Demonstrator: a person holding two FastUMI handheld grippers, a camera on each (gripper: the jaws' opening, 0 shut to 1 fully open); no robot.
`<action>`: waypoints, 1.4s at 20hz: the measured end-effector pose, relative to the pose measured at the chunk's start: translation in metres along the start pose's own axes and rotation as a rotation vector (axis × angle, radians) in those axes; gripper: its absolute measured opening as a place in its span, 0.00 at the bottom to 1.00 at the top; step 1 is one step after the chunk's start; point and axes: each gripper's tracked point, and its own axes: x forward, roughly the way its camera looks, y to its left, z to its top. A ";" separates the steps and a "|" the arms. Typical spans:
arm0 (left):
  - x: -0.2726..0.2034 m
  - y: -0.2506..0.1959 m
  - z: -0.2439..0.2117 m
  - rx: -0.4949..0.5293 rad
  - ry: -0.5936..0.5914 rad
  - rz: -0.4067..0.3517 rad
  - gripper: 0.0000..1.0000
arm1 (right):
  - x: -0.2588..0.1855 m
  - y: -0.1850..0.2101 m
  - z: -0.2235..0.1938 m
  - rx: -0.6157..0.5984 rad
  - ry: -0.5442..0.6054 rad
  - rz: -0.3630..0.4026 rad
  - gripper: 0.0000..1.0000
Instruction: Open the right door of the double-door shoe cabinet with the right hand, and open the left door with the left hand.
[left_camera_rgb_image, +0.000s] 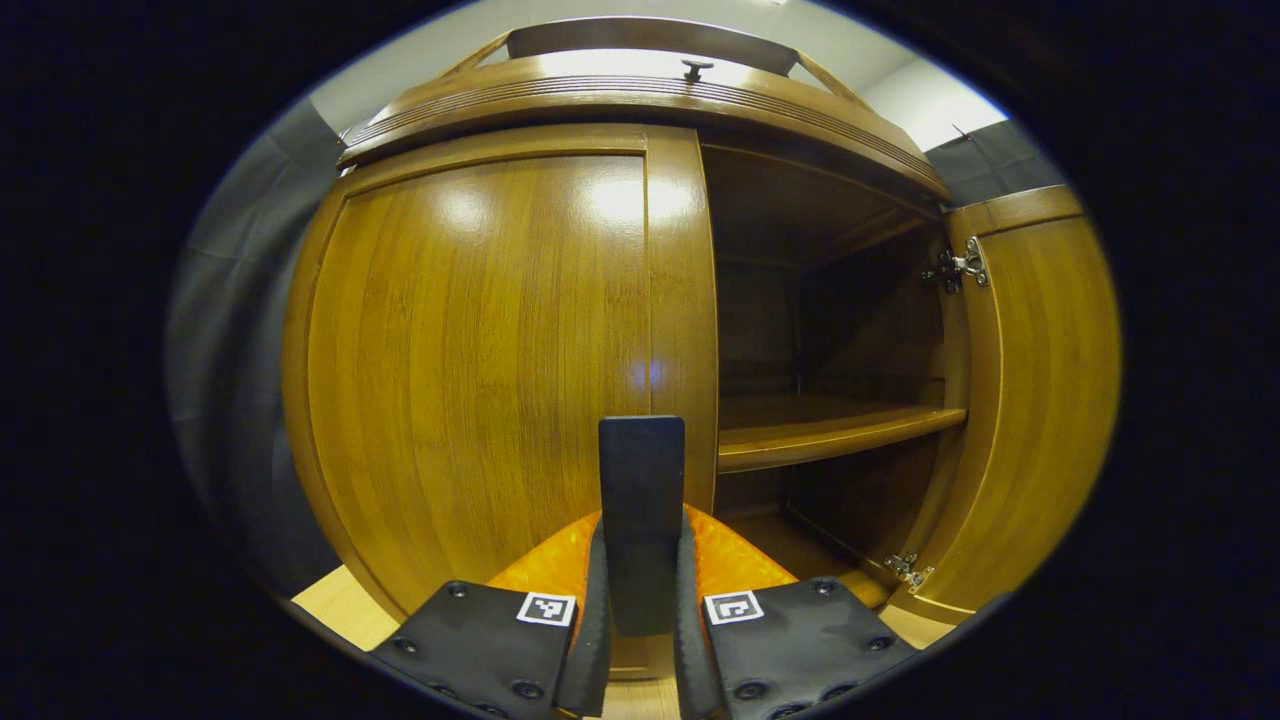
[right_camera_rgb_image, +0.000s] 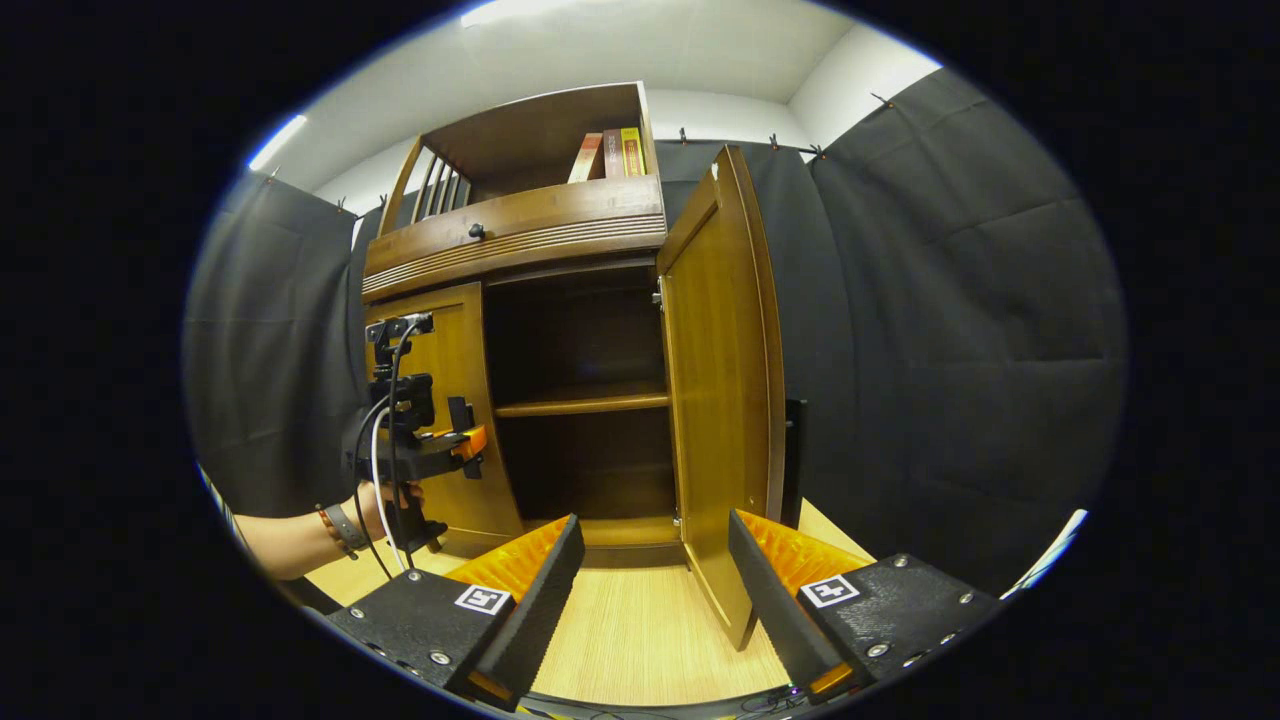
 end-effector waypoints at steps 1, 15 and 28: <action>-0.001 0.000 -0.001 0.008 0.010 0.001 0.33 | -0.002 0.000 0.000 0.003 0.001 -0.001 0.90; -0.103 0.024 0.006 0.060 0.010 0.011 0.33 | -0.007 0.029 -0.010 -0.007 0.021 0.062 0.90; -0.206 0.096 0.011 0.019 0.025 0.084 0.27 | 0.005 0.071 -0.014 -0.014 0.020 0.144 0.90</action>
